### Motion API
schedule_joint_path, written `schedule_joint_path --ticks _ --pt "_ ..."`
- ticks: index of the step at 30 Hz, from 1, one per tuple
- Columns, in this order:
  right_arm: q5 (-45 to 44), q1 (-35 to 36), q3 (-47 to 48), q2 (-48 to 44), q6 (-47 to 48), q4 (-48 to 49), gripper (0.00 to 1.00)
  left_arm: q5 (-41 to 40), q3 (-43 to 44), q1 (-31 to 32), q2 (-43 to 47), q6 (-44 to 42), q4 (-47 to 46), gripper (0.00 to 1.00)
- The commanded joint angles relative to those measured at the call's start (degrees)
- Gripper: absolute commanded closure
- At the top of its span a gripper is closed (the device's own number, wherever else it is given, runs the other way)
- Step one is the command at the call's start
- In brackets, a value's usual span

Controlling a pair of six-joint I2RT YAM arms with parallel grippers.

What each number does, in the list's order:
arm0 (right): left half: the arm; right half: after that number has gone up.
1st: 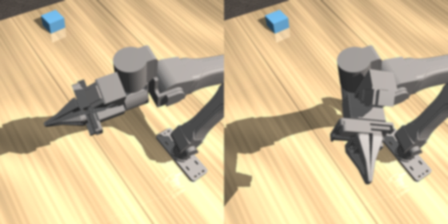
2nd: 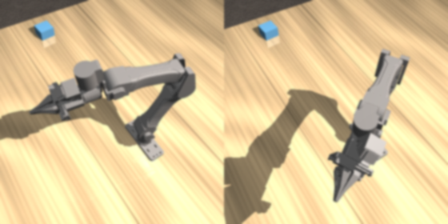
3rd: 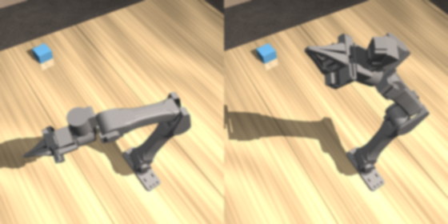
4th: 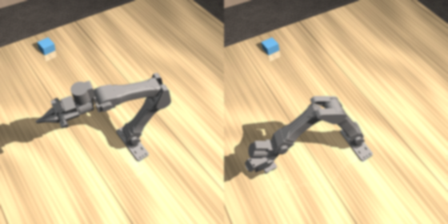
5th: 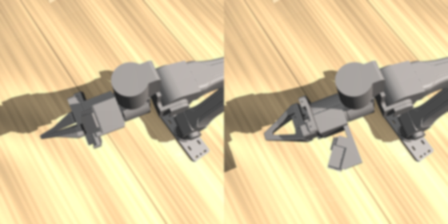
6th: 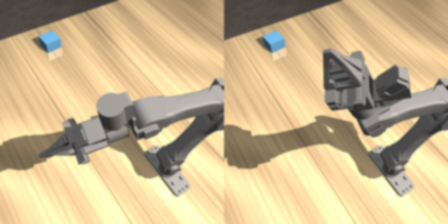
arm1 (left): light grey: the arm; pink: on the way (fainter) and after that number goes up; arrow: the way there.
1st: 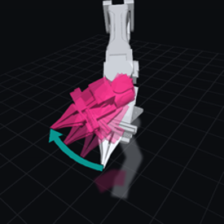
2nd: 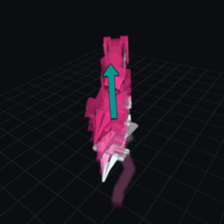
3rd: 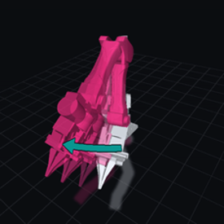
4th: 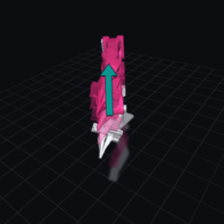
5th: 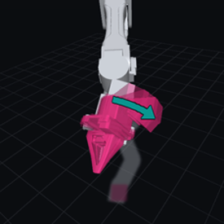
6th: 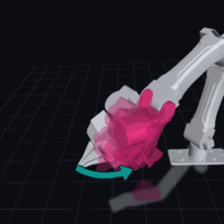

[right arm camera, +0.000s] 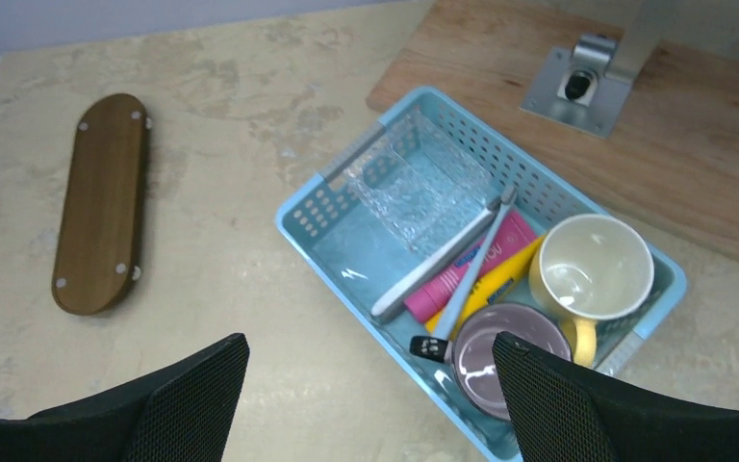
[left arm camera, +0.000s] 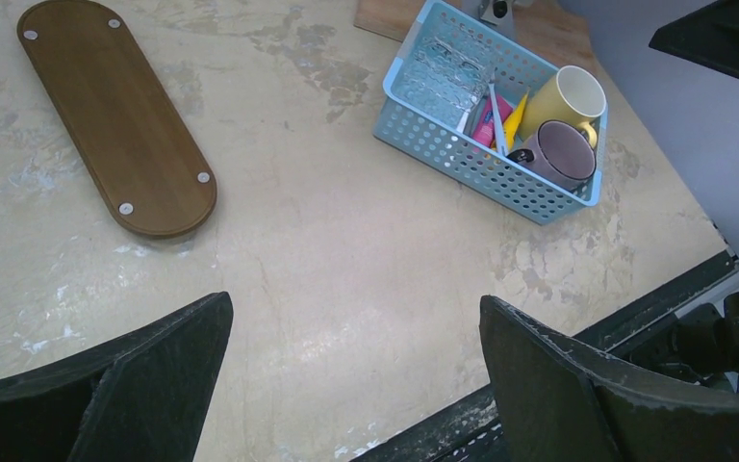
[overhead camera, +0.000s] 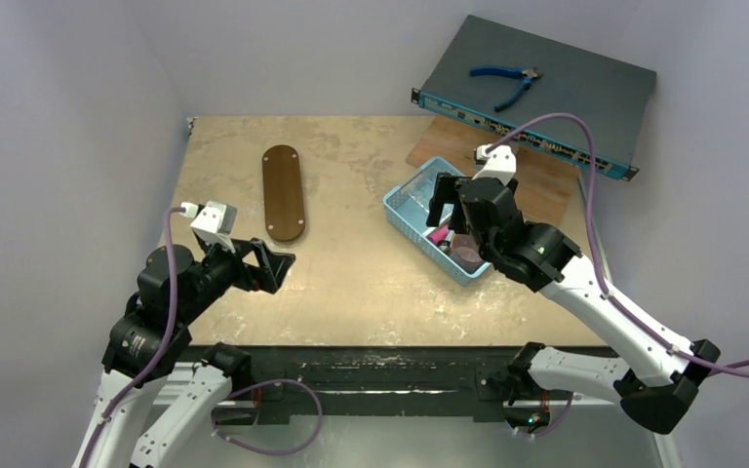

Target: Prepare toiletry sets of a toothbrush and toothpaste on the tray

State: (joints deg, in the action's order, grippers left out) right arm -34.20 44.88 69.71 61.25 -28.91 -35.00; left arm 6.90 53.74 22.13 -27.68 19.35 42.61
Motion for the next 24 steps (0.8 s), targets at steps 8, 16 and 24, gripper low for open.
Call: schedule_joint_path --ticks 8,16,24 --pt "-9.1 -1.0 -0.9 1.0 -14.0 -12.5 0.06 -2.0 -0.1 -0.4 1.0 0.1 0.3 0.0" --pt "-2.9 -8.4 -5.9 1.2 -15.0 -11.8 0.12 -1.9 -0.2 -0.4 1.8 0.3 0.5 0.0" --pt "-2.0 -15.0 -13.1 1.3 -19.1 -11.8 0.2 -1.4 -0.2 -0.4 2.2 0.2 0.5 0.0"
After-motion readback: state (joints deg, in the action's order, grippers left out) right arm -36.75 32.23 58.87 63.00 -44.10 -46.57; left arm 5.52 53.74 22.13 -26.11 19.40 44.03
